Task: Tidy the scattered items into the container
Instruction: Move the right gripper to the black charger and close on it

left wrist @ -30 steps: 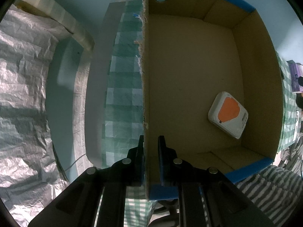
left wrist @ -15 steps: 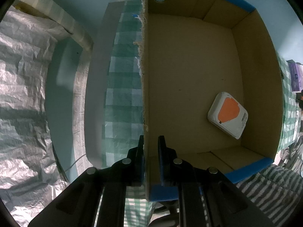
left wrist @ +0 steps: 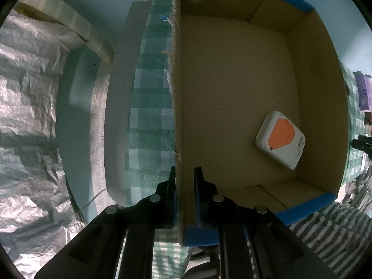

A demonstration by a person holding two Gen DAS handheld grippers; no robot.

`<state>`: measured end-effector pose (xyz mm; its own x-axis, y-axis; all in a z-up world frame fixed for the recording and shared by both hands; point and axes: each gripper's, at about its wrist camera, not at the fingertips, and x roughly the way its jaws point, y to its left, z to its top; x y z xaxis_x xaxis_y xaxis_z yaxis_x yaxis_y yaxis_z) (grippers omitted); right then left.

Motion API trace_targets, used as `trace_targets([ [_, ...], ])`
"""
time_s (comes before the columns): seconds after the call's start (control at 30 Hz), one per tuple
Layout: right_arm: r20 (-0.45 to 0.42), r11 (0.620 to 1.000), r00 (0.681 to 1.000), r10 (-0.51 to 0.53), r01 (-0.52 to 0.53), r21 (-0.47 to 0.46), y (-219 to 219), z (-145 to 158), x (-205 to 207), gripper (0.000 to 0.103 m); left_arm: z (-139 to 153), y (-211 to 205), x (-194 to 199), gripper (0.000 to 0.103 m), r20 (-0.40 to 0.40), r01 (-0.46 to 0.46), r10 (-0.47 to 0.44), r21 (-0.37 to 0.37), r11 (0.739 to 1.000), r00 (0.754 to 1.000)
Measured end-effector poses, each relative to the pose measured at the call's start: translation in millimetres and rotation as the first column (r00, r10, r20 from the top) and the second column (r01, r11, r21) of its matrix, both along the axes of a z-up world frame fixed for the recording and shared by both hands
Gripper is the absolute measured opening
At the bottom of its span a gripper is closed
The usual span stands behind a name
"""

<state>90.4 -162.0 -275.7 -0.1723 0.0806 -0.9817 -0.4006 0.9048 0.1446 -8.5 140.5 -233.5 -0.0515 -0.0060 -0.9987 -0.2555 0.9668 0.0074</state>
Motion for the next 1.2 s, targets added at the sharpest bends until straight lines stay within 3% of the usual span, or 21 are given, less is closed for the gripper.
trace_targets([
  [0.37, -0.084, 0.988, 0.985, -0.150, 0.153, 0.027, -18.5, -36.0, -8.8, 0.076, 0.1, 0.2, -0.9, 0.012, -0.011, 0.015, -0.015, 0.011, 1.000, 1.000],
  [0.77, -0.174, 0.973, 0.960, -0.217, 0.227, 0.037, -31.6, -80.5, -19.4, 0.076, 0.1, -0.2, -1.1, 0.012, -0.013, 0.024, -0.024, 0.012, 1.000, 1.000],
  [0.83, -0.173, 0.973, 0.962, -0.211, 0.224, 0.056, -31.0, -83.3, -19.3, 0.069, -0.2, -0.6, -0.7, 0.014, -0.014, 0.027, -0.027, 0.013, 1.000, 1.000],
  [0.97, -0.137, 0.984, 0.977, -0.161, 0.170, 0.055, -30.3, -82.4, -19.8, 0.054, -0.1, -1.5, 1.1, 0.015, -0.013, 0.024, -0.024, 0.015, 1.000, 1.000],
  [1.1, -0.074, 0.999, 0.997, -0.016, 0.018, 0.038, -17.2, -77.3, -23.9, 0.047, -0.2, -1.9, 1.3, 0.015, -0.013, 0.021, -0.021, 0.015, 1.000, 1.000],
  [1.2, -0.012, 0.993, 0.993, 0.114, -0.114, 0.005, -2.9, -73.8, -27.1, 0.044, 0.4, -2.5, 2.0, 0.015, -0.013, 0.019, -0.018, 0.015, 1.000, 1.000],
])
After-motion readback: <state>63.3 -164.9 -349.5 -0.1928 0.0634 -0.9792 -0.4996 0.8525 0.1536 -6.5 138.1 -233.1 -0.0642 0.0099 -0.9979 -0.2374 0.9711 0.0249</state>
